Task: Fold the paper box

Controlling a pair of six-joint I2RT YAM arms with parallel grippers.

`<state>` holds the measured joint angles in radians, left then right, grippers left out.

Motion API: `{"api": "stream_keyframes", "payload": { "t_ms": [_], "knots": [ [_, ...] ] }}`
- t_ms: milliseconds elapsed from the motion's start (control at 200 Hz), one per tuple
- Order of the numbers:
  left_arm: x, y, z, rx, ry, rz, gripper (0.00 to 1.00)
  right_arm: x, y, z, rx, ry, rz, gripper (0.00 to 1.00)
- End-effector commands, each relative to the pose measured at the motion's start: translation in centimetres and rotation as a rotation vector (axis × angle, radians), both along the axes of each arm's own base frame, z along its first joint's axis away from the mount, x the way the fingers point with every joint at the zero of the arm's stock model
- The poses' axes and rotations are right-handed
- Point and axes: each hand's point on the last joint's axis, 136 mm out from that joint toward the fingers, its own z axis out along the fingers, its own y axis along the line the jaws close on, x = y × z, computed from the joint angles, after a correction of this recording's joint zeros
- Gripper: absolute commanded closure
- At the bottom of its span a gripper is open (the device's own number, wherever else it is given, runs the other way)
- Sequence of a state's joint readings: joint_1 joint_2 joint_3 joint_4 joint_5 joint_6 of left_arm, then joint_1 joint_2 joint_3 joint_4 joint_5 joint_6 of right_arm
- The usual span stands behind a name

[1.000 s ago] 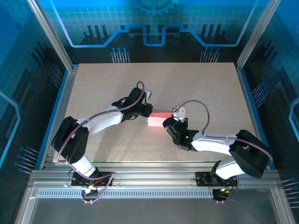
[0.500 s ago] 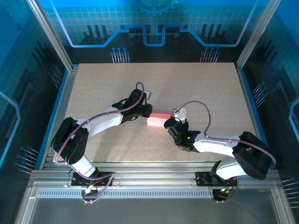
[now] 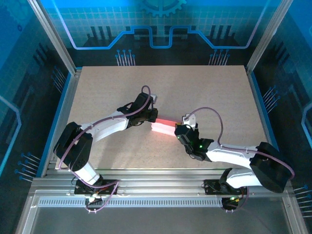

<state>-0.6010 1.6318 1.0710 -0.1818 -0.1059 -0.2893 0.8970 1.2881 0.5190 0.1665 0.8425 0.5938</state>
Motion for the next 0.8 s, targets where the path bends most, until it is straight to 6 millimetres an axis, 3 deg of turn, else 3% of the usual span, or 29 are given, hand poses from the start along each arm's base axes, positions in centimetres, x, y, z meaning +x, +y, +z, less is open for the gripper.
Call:
{"api": "stream_keyframes", "payload": {
  "t_ms": [0, 405, 795],
  "knots": [
    [-2.0, 1.4, -3.8, 0.101, 0.132, 0.0, 0.84, -3.4, 0.4, -4.7, -0.125, 0.183, 0.166, 0.37],
    [-2.2, 1.7, -4.1, 0.108, 0.134, 0.006, 0.85, -4.0, 0.4, -3.7, -0.123, 0.152, 0.236, 0.31],
    [-2.2, 1.6, -4.3, 0.107, 0.143, 0.009, 0.85, -4.7, 1.3, -3.3, -0.129, 0.155, 0.327, 0.15]
  ]
}}
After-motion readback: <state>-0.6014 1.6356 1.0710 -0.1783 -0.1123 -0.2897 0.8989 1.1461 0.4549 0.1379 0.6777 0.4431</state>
